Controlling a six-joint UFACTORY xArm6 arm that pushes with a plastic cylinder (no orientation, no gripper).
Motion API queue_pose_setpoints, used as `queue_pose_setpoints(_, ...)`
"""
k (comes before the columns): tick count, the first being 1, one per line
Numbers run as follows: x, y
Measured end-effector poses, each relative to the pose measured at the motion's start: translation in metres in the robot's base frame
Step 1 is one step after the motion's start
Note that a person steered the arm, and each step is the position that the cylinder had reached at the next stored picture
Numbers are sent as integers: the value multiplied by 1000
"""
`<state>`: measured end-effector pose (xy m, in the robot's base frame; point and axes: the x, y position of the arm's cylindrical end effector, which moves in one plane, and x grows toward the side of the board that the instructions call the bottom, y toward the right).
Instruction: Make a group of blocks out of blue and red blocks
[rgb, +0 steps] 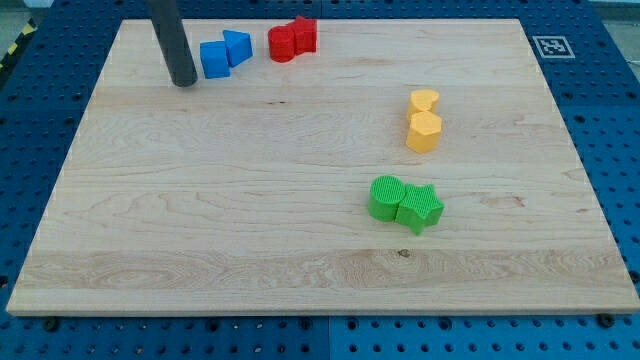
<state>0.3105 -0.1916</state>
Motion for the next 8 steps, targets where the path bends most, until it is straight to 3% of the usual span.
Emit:
queue_pose_setpoints(3,-43,27)
queue_pose_setpoints(6,-44,62)
queue_pose_setpoints(7,-46,48)
queue_pose_setpoints(8,-78,-4)
